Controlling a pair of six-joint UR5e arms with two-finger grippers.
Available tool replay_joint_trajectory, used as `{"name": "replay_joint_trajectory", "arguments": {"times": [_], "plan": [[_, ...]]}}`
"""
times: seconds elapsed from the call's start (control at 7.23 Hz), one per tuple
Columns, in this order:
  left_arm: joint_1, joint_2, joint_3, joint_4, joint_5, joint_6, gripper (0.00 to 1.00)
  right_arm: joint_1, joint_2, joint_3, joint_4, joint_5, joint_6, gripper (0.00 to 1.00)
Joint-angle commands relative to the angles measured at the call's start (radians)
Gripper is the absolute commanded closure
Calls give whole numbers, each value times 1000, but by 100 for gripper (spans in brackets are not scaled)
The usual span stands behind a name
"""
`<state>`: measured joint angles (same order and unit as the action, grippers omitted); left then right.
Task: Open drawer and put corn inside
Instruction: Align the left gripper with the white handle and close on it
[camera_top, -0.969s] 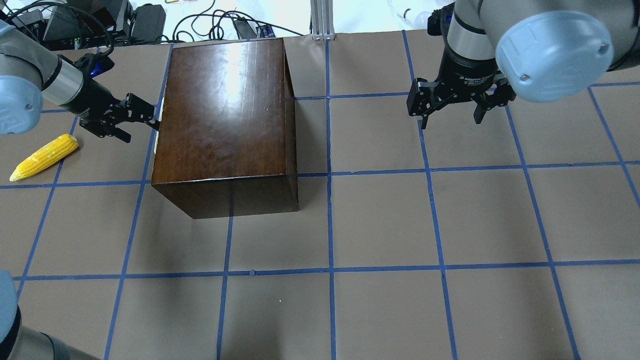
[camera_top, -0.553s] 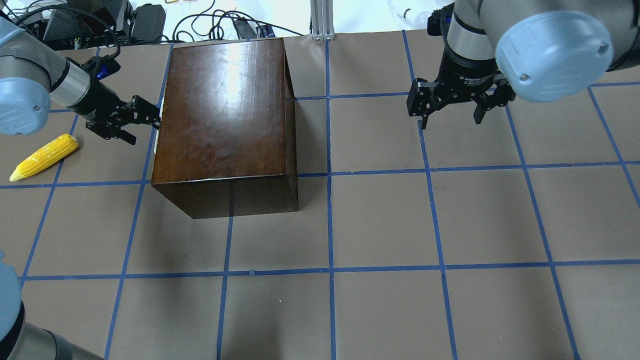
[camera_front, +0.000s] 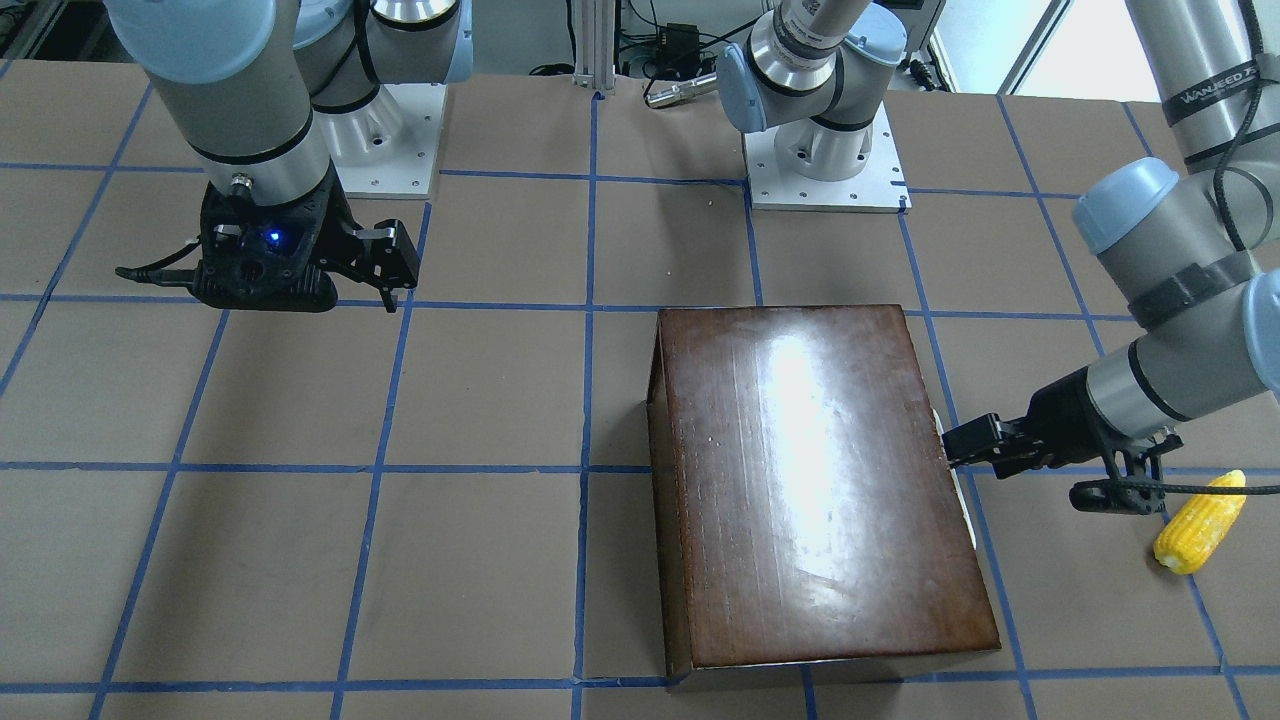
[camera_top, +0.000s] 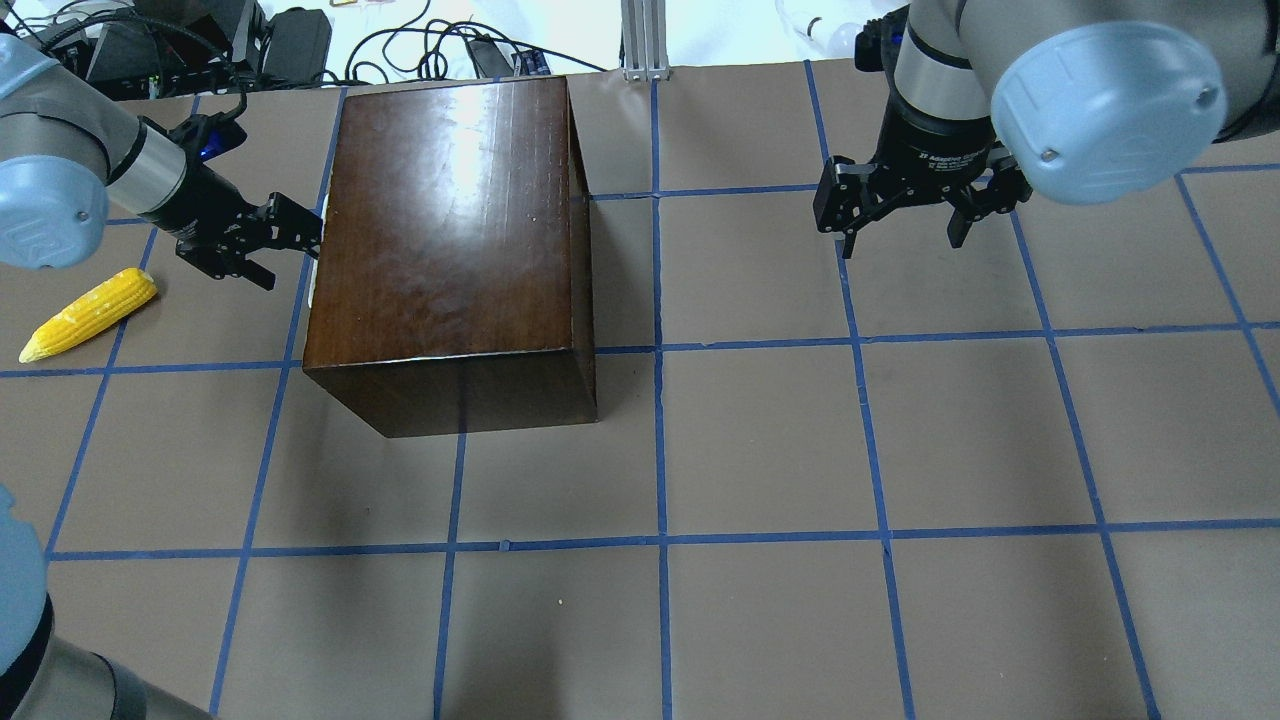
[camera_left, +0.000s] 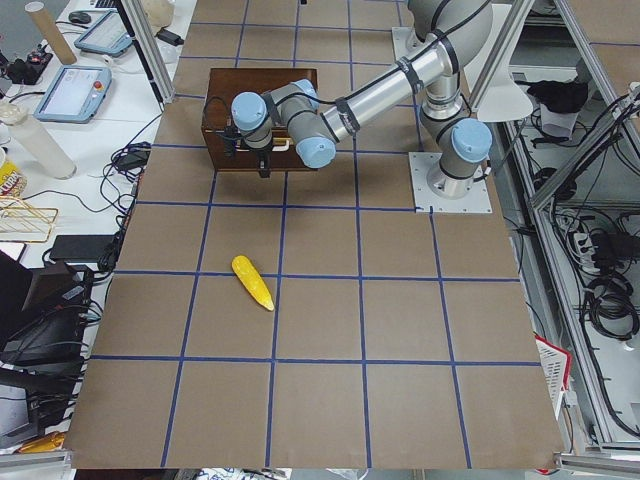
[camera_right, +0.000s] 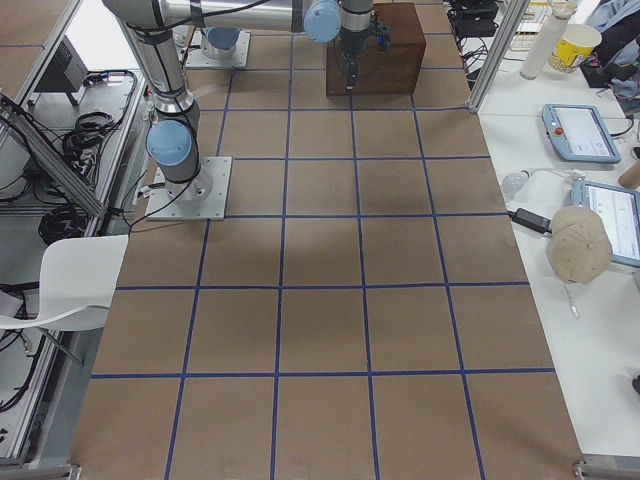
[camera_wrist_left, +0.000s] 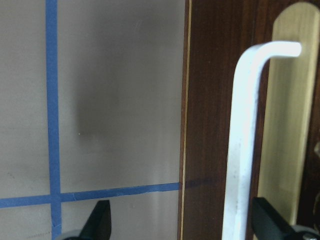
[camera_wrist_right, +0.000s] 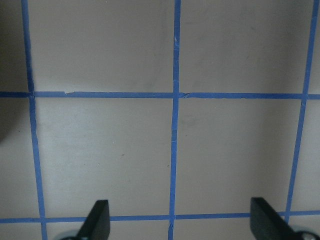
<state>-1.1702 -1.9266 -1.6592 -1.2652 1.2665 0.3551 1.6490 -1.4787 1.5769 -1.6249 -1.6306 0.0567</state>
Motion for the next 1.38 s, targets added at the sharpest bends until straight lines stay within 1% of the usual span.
{"name": "replay_joint_trajectory", "arguments": {"times": [0.0,0.55,0.83,1.25], "plan": [[1,-2,3,1,2,2,1,0,0,0,-1,0,0,0],[9,-18,6,13,5,13,0,0,0,0,0,0,0,0],[11,-28,31,10,17,18,0,0,1,0,0,0,0,0],[15,-29,35,7,19,25,0,0,0,0,-1,0,0,0]]}}
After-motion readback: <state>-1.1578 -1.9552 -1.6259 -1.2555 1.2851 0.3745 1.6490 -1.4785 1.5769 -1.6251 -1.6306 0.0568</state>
